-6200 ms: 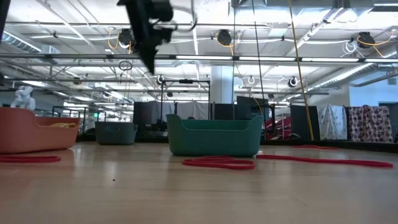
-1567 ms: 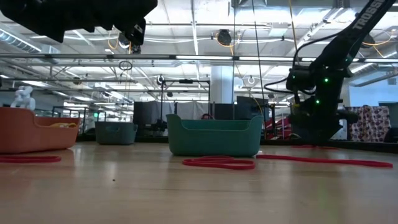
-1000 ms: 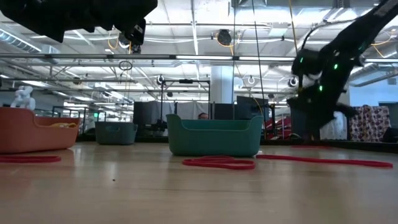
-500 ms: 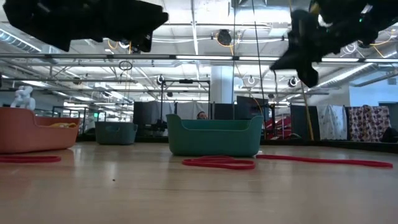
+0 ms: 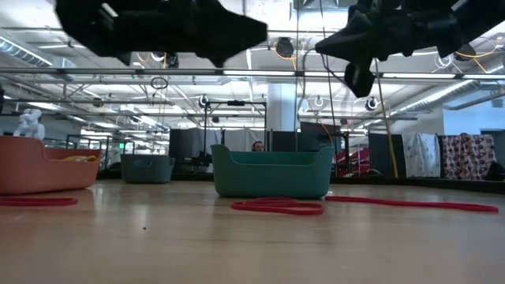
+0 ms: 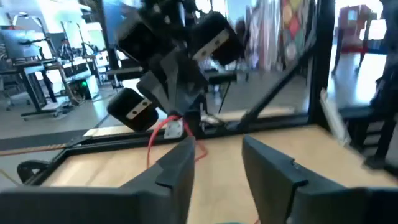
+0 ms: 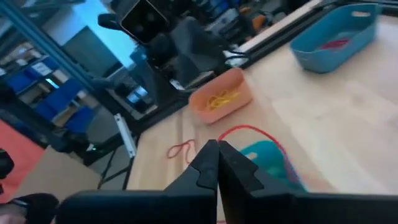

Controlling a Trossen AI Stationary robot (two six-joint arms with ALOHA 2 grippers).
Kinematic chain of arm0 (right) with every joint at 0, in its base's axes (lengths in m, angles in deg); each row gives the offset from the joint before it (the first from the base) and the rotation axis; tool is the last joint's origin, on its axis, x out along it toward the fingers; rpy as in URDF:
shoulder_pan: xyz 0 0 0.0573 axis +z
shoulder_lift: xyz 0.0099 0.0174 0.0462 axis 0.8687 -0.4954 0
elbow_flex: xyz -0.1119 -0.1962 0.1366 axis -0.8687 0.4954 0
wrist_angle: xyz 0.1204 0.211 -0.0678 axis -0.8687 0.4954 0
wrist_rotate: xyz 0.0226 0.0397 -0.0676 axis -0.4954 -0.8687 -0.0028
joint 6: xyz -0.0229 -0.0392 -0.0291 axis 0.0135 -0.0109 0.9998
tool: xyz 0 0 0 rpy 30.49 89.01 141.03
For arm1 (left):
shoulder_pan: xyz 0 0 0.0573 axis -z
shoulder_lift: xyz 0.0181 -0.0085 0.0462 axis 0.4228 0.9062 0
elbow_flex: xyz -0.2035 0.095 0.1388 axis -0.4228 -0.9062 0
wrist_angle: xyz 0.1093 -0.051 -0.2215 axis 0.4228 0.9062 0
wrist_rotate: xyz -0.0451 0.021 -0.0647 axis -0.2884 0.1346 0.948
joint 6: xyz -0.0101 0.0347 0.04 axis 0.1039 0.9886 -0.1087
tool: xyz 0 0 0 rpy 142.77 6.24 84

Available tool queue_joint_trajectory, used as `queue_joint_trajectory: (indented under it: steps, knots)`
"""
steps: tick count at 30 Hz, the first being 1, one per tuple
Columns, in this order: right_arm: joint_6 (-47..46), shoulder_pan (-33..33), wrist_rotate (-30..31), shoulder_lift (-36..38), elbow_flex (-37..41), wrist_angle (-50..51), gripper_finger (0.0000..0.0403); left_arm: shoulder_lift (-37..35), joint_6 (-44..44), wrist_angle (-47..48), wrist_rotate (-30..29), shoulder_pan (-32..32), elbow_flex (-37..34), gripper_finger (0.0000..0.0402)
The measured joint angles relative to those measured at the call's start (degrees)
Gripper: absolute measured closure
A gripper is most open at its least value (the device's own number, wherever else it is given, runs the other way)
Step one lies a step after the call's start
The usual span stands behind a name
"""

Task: Sort rubber bands into baskets
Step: Put the red rubber band into the blue bin

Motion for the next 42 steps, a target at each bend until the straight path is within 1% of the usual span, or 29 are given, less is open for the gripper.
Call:
queue_joint_trajectory:
  steps: [4,7,9,15,21,23,26,29,32,33,38,42]
  knots:
    - [-0.1,2.4,0.0,-3.7,0.0,-3.5,0.0402,4.3,6.0,5.5,0.0,0.1,5.3,0.0219]
    - [-0.1,4.2,0.0,-5.8,-0.1,-5.5,0.0402,7.5,10.0,6.2,0.1,0.3,8.2,0.0198]
    - [-0.1,5.2,0.0,-7.0,0.0,-7.5,0.0402,9.2,12.1,6.2,0.1,0.3,9.3,0.0193]
    - [0.0,7.0,0.0,-8.4,-0.3,-9.8,0.0402,13.3,12.0,6.3,0.1,0.3,11.8,0.0192]
    - [0.4,7.3,0.0,-8.4,-0.5,-9.8,0.0402,14.3,11.9,6.2,0.1,0.2,12.6,0.0195]
    - [0.4,7.3,0.0,-8.4,-0.5,-10.3,0.0402,14.3,11.6,6.3,0.1,0.2,12.6,0.0206]
    - [0.5,7.3,0.0,-8.4,-0.5,-10.6,0.0402,14.3,10.5,6.3,0.1,0.2,12.6,0.0239]
    - [0.5,7.3,0.0,-8.4,-0.5,-11.1,0.0402,14.3,10.5,6.9,-0.6,0.2,12.6,0.0295]
    - [0.7,7.3,0.0,-8.4,-0.5,-11.0,0.0402,14.3,10.5,7.0,-2.8,0.2,12.6,0.0369]
    - [0.9,7.3,0.0,-8.4,-0.5,-11.0,0.0402,14.3,10.4,7.0,-3.4,0.2,12.6,0.0385]
    - [1.7,7.3,0.0,-8.4,-0.5,-11.0,0.0403,14.3,10.4,6.9,-4.6,0.4,12.6,0.0396]
    - [5.1,7.3,0.3,-8.4,-0.5,-11.0,0.0396,12.9,10.5,7.5,-4.7,0.9,12.5,0.0398]
